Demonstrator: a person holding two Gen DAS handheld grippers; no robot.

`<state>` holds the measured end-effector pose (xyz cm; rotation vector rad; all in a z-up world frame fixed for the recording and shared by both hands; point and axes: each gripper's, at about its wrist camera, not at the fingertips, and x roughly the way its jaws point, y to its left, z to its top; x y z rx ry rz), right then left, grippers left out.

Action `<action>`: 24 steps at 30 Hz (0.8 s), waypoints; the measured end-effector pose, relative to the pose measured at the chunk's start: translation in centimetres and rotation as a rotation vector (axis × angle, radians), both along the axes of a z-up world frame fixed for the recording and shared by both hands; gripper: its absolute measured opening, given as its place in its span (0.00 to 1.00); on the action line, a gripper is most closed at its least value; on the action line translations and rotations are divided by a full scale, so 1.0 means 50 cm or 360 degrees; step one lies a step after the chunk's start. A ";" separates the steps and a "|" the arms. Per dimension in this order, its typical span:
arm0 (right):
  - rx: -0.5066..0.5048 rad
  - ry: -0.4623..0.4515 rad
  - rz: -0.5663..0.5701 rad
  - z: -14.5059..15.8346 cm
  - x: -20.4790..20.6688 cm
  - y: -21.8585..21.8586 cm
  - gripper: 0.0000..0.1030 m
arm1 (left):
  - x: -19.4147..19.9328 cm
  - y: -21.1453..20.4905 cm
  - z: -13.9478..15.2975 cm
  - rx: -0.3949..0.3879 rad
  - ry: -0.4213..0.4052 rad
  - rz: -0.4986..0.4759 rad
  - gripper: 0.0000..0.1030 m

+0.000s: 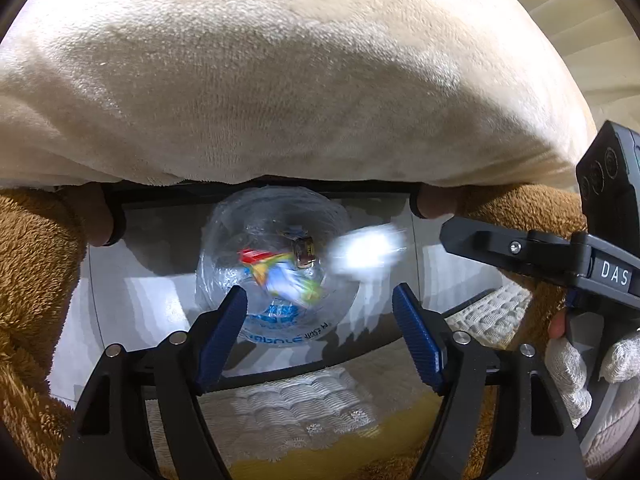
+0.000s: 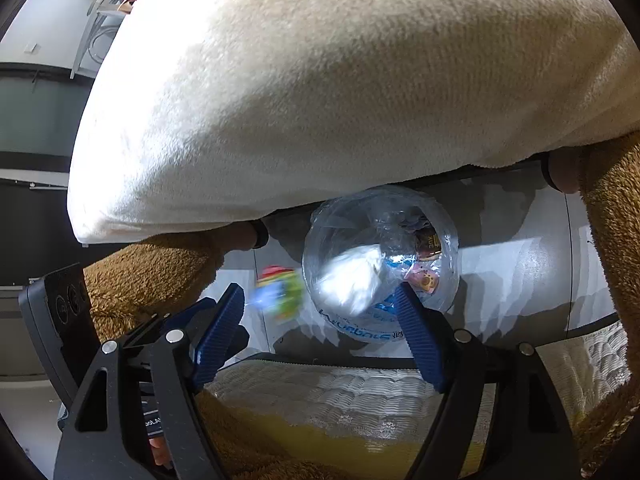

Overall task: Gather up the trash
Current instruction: 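Lower both tools over the floor bag and open them to drop the items, then raise both open tools and reach toward the remaining trash on the bed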

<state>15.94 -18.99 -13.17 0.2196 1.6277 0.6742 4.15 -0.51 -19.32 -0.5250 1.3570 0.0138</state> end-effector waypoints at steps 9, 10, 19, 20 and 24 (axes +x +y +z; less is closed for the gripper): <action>0.0068 -0.0074 0.0017 0.030 -0.001 -0.001 0.74 | -0.009 0.008 0.027 0.0023 -0.0109 0.0033 0.71; 0.0080 -0.0084 0.0015 0.034 -0.001 -0.003 0.74 | -0.011 0.010 0.032 0.0028 -0.0126 0.0037 0.71; 0.0201 -0.0312 0.0032 0.095 -0.015 -0.041 0.74 | -0.040 0.018 0.084 0.0096 -0.0329 0.0067 0.71; 0.0214 -0.0346 0.0034 0.103 -0.016 -0.047 0.74 | -0.042 0.018 0.091 0.0105 -0.0355 0.0065 0.71; 0.0266 -0.0502 0.0042 0.142 -0.030 -0.069 0.74 | -0.060 0.018 0.124 0.0144 -0.0498 0.0056 0.71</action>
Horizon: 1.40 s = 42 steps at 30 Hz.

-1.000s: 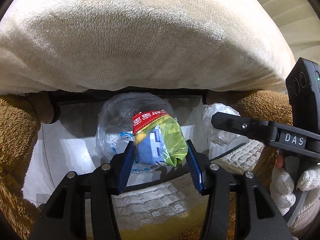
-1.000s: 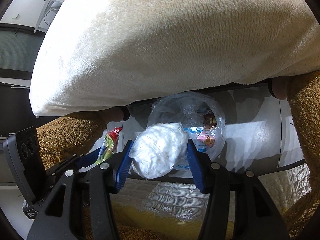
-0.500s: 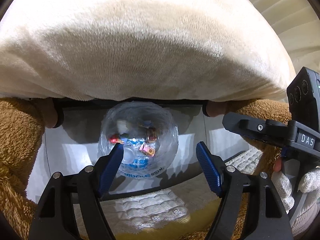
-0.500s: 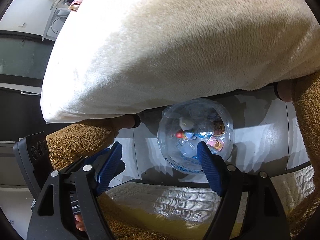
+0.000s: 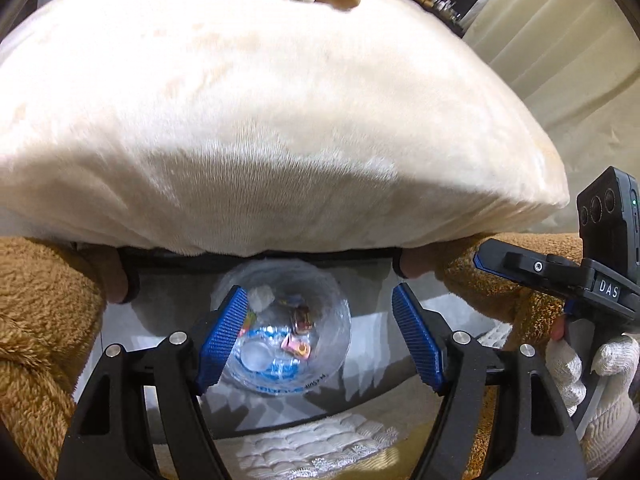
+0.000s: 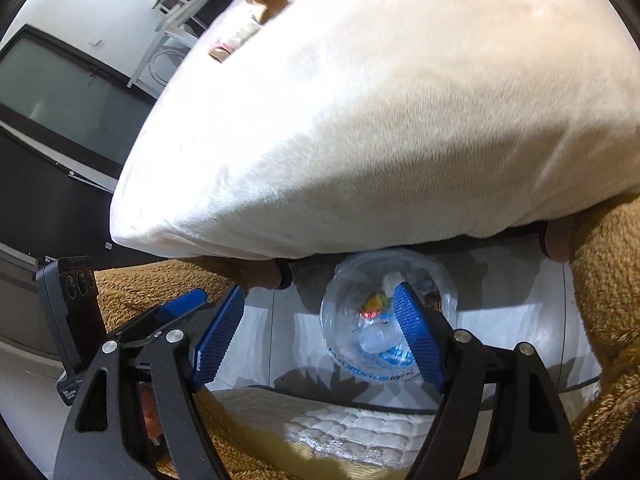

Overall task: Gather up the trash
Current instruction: 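Raise both open tools and reach toward the remaining trash on the bed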

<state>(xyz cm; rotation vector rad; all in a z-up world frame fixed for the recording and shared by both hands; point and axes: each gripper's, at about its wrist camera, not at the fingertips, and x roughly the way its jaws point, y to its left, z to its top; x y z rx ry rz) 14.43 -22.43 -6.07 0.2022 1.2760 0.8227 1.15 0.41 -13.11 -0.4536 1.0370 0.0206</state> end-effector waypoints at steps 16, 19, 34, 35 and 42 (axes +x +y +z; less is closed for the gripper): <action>0.0198 -0.0487 -0.0008 0.143 -0.025 -0.043 0.74 | -0.062 0.020 0.139 0.0005 -0.0505 0.0035 0.71; 0.0219 -0.0460 -0.0030 0.151 0.002 -0.034 0.74 | -0.053 0.042 0.153 -0.0079 -0.0536 0.0087 0.71; 0.0134 -0.0596 0.0096 0.203 0.156 0.083 0.74 | 0.075 0.177 0.214 -0.0312 -0.0587 0.0199 0.71; 0.0133 -0.0587 0.0094 0.202 0.168 0.091 0.74 | 0.087 0.189 0.212 -0.0338 -0.0576 0.0207 0.71; 0.0142 -0.0565 0.0113 0.203 0.238 0.152 0.74 | 0.174 0.259 0.209 -0.0399 -0.0529 0.0240 0.71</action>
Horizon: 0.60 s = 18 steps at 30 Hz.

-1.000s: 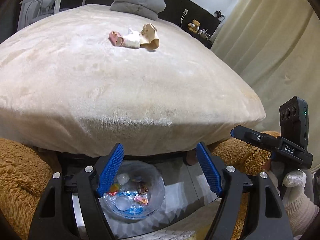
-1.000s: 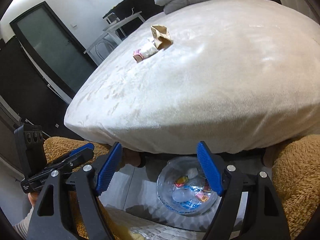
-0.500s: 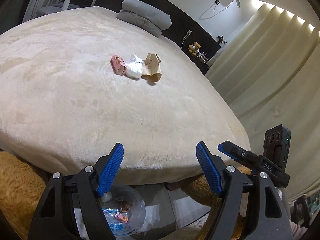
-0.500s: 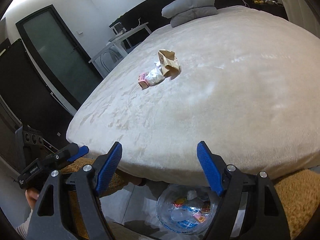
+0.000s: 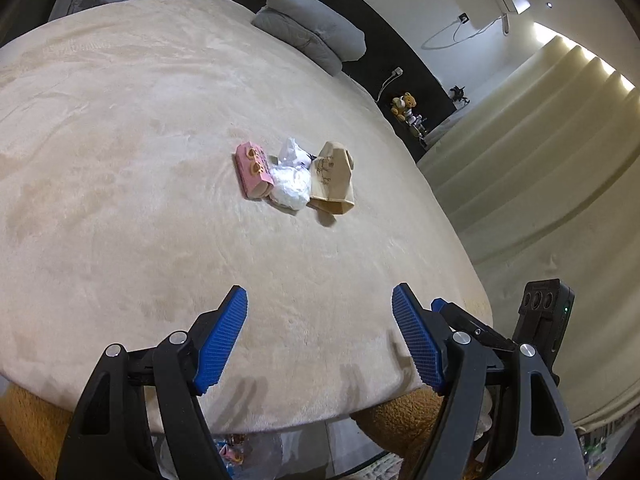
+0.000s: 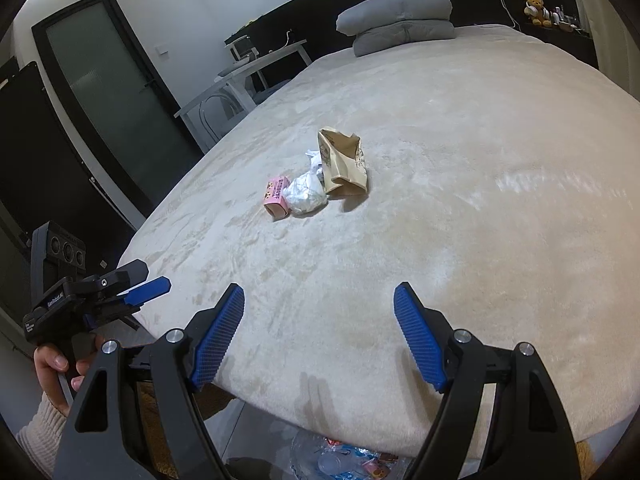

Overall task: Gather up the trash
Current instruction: 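Raise both open tools and reach toward the remaining trash on the bed, then grasp the pink cookie box with the left tool while the right grasps the brown paper bag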

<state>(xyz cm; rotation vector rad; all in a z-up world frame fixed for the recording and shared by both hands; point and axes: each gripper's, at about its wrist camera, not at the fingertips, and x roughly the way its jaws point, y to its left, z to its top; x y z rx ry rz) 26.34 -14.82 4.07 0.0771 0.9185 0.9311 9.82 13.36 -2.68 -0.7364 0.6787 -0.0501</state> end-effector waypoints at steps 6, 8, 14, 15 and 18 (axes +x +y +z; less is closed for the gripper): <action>-0.0013 0.0008 0.0013 -0.008 0.064 0.064 0.76 | 0.093 0.062 -0.017 -0.0084 0.0072 0.0023 0.71; -0.0023 -0.0001 0.0023 -0.009 0.085 0.087 0.80 | 0.118 0.077 -0.016 -0.0082 0.0086 0.0030 0.71; -0.0046 -0.0008 0.0038 -0.021 0.157 0.151 0.81 | 0.194 0.125 -0.030 -0.0099 0.0121 0.0033 0.71; -0.0051 0.0001 0.0040 -0.027 0.169 0.160 0.81 | 0.208 0.134 -0.036 -0.0110 0.0127 0.0028 0.71; -0.0071 0.0015 0.0039 -0.042 0.206 0.184 0.81 | 0.247 0.152 -0.057 -0.0127 0.0143 -0.0025 0.71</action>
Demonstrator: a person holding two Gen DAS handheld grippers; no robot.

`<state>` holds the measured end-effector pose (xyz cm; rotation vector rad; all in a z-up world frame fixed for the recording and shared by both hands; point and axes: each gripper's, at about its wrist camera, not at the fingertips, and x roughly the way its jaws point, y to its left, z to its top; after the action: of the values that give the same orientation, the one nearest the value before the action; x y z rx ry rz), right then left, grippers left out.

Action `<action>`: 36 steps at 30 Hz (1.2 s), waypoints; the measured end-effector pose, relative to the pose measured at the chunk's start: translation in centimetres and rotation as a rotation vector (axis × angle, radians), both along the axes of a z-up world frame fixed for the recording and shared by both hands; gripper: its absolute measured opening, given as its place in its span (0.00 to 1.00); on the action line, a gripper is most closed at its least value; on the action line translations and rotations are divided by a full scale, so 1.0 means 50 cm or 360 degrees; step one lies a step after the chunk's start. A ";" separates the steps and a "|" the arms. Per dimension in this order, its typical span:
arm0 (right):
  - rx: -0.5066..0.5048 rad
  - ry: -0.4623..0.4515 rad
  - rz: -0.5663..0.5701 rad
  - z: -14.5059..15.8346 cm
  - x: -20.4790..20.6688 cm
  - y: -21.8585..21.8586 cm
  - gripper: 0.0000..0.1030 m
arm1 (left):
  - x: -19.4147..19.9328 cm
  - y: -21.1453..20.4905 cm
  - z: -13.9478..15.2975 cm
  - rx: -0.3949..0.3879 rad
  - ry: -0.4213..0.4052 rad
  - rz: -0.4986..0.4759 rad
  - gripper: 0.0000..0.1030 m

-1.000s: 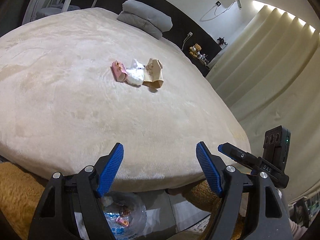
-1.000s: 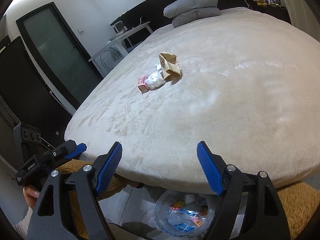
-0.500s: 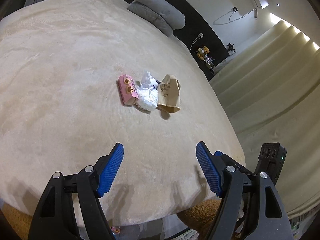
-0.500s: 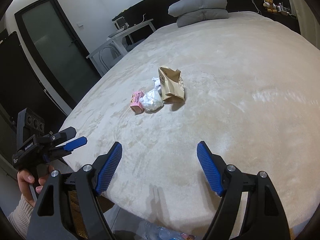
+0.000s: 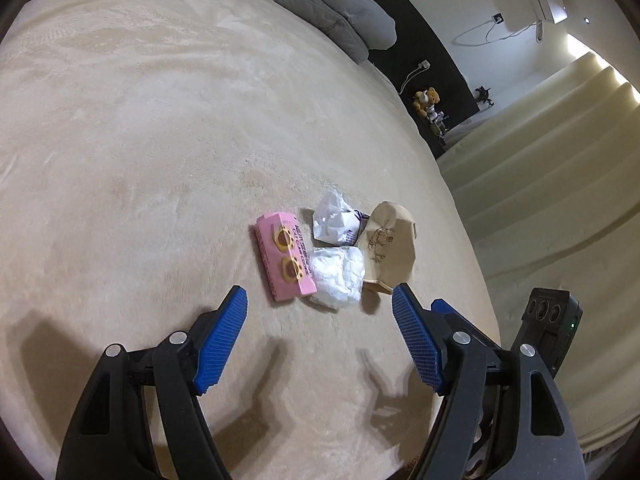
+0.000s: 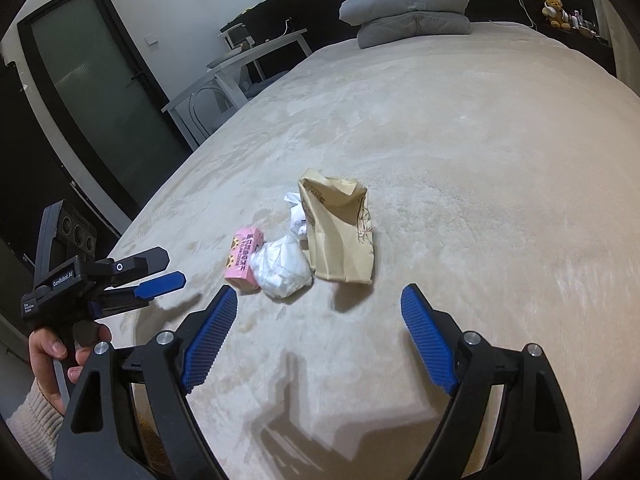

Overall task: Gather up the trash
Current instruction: 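Grasp the pink cookie box with the left tool while the right grasps the brown paper bag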

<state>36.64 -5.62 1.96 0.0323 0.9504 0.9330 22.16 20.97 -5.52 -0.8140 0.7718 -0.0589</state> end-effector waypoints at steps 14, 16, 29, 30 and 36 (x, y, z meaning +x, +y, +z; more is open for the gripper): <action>-0.0002 0.0185 0.0120 -0.068 0.101 0.078 0.81 | 0.113 0.033 -0.070 -0.0109 0.0061 -0.0086 0.70; -0.0012 0.0194 0.0138 -0.075 0.107 0.085 0.80 | 0.117 0.031 -0.071 -0.0102 0.0069 -0.0086 0.70; -0.0046 0.0124 0.0193 -0.068 0.106 0.097 0.41 | 0.122 0.044 -0.084 -0.0087 0.0100 -0.0021 0.31; -0.0040 0.0115 0.0190 -0.063 0.104 0.093 0.40 | 0.119 0.043 -0.080 -0.0078 0.0091 -0.0021 0.30; -0.0027 0.0069 0.0171 -0.042 0.081 0.066 0.40 | 0.083 0.054 -0.045 -0.0057 -0.0009 0.0019 0.30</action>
<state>40.69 -2.34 -0.14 -0.0131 1.0077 1.0264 26.32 23.66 -7.76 -0.8521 0.7623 -0.0648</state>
